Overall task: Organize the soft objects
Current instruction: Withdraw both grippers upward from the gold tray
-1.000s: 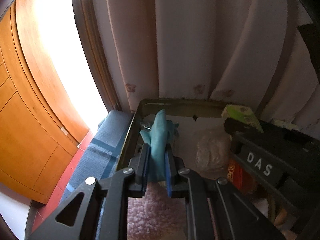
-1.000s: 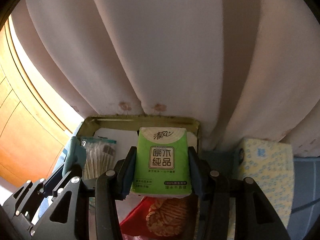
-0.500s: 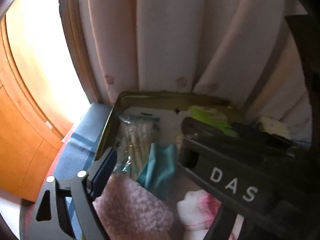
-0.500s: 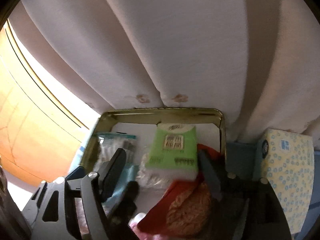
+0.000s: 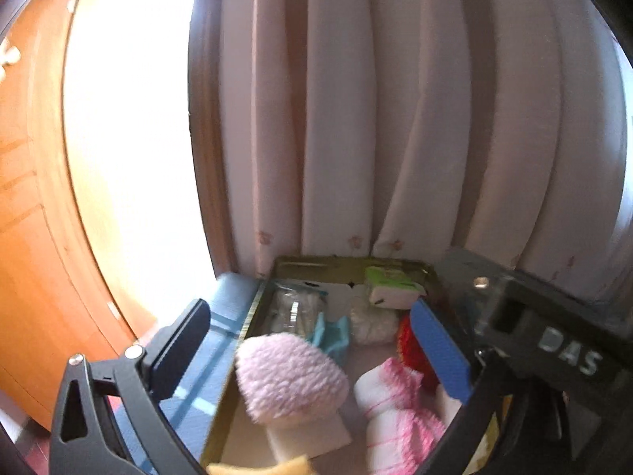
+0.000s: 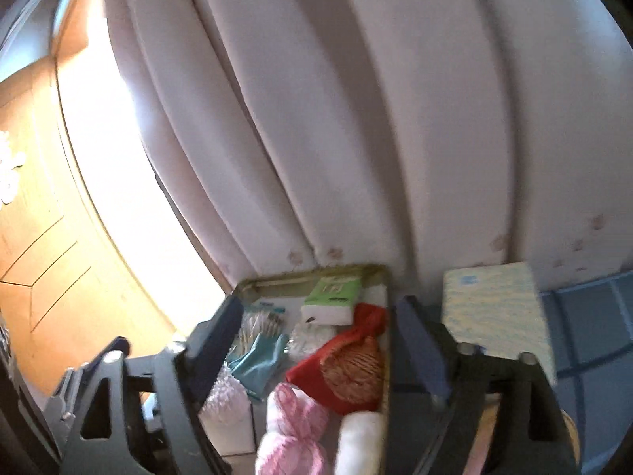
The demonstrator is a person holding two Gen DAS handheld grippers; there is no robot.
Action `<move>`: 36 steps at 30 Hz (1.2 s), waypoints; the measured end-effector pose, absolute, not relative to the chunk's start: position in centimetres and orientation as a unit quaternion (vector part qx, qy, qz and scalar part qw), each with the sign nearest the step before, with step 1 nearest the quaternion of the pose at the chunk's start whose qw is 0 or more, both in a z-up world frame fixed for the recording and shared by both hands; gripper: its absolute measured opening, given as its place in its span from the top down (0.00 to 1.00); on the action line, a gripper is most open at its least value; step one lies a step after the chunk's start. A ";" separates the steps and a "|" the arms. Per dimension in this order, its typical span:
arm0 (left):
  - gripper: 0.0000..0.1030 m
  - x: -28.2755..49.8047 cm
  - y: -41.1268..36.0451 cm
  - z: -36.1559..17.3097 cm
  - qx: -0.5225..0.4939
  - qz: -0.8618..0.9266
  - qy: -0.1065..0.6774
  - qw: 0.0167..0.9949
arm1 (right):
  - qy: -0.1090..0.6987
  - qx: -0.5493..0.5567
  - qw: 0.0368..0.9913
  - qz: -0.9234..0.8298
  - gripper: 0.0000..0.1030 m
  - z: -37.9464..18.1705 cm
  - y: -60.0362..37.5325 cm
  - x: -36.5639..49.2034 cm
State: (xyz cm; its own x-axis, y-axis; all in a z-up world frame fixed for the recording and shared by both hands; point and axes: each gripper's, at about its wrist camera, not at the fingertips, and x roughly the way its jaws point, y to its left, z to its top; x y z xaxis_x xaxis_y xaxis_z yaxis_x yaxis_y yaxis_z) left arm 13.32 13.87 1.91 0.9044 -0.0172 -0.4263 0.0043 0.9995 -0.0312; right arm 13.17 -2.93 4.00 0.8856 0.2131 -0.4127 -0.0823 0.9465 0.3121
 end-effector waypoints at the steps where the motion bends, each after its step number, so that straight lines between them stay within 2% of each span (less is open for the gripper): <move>1: 0.00 12.5 14.0 1.9 -0.007 0.002 0.205 0.979 | 0.204 0.139 0.967 0.064 0.14 3.8 -2.6 12.4; 6: 0.00 7.9 14.1 1.3 0.024 0.039 0.111 0.993 | 0.112 0.101 0.989 0.003 0.08 4.6 -3.0 7.4; 9: 0.00 6.5 14.2 1.1 0.031 0.051 0.081 0.995 | 0.098 0.086 0.991 -0.012 0.07 4.5 -3.0 6.4; 14: 0.00 5.9 15.1 0.1 0.012 0.049 0.091 0.995 | 0.068 0.076 0.995 -0.013 0.07 3.6 -2.6 4.6; 23: 0.00 5.1 15.5 -0.9 -0.007 0.038 0.100 0.994 | 0.060 0.066 0.996 -0.024 0.07 1.7 -2.0 3.5; 36: 0.00 4.1 15.2 -1.1 -0.011 0.036 0.116 0.992 | 0.034 0.066 0.996 -0.041 0.07 1.8 -2.0 1.6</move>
